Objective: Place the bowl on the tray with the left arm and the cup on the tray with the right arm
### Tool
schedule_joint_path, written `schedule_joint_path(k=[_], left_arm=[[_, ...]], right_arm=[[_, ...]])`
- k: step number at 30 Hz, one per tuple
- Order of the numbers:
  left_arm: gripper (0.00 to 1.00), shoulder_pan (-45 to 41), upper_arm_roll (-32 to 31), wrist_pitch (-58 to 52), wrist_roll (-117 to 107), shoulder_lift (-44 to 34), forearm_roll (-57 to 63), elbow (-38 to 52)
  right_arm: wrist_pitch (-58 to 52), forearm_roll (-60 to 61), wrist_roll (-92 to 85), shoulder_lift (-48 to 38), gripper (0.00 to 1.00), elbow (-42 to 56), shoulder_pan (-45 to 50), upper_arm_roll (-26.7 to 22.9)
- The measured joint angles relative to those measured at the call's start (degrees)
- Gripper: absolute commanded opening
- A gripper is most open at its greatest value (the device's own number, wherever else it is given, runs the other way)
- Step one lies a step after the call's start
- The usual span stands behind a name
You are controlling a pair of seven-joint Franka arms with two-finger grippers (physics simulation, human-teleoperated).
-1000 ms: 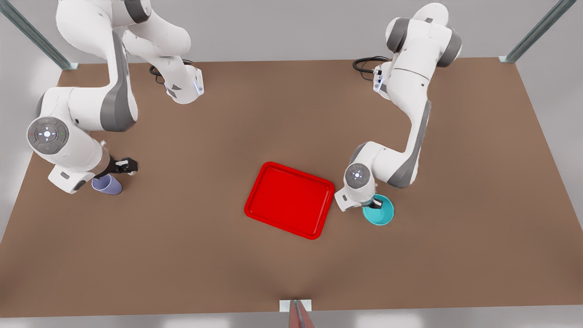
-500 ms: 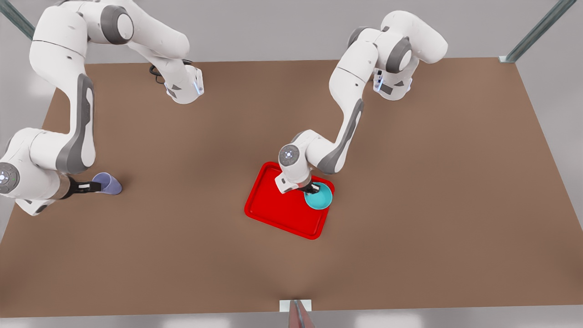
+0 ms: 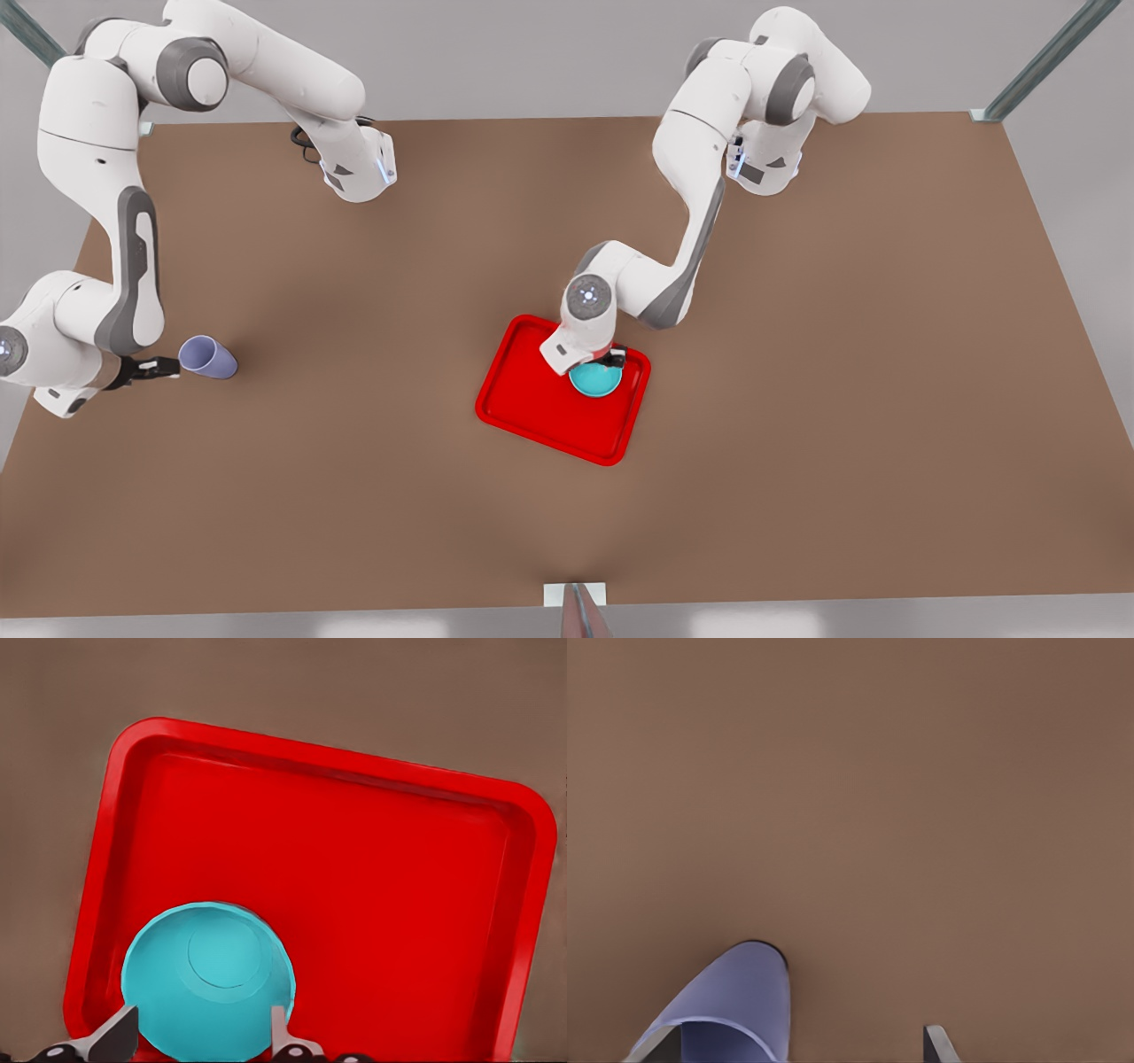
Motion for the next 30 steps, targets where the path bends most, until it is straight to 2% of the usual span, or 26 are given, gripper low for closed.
schedule_joint_path(k=[2,4,8,9,11,12,16,18,24,30], left_arm=[[1.00,5.55,0.07,-8.98,1.19,-9.46,0.05,0.13],[1.00,15.47,0.09,-13.87,7.74,-16.10,1.37,0.69],[1.00,32.17,-0.66,-24.11,18.87,-26.75,6.29,-0.46],[1.00,37.13,-3.06,-25.36,21.68,-30.30,7.40,-2.90],[1.00,47.93,-14.23,-25.56,21.56,-34.04,10.68,-6.96],[1.00,49.72,-15.17,-25.24,21.46,-35.35,11.84,-8.68],[1.00,45.71,-15.78,-27.21,21.16,-34.59,15.19,-8.78],[1.00,47.55,-15.70,-26.65,20.99,-33.88,16.19,-7.59],[1.00,45.88,-18.18,-27.99,21.07,-33.96,19.79,-4.83],[1.00,46.32,-17.55,-27.84,21.00,-34.03,20.81,-2.48]], right_arm=[[0.08,0.09,0.00,-0.59,1.00,-2.32,-1.10,0.90],[4.06,0.09,0.00,-2.83,1.00,-7.67,-5.46,4.52],[6.42,0.09,0.00,-3.83,1.00,-10.99,-6.82,4.60],[6.70,0.09,0.00,-4.51,1.00,-12.05,-6.82,4.61],[8.69,0.09,0.00,-5.23,1.00,-14.42,-7.35,4.69],[8.78,0.09,0.00,-4.95,1.00,-14.43,-7.57,4.69],[8.79,0.09,-0.07,-3.96,1.00,-14.43,-8.76,4.69],[8.79,0.08,-0.09,-3.86,1.00,-14.43,-8.76,4.69],[8.79,0.09,-0.09,-3.13,1.00,-14.52,-8.88,4.69],[9.49,0.09,-0.18,-2.30,1.00,-14.52,-9.20,4.69]])
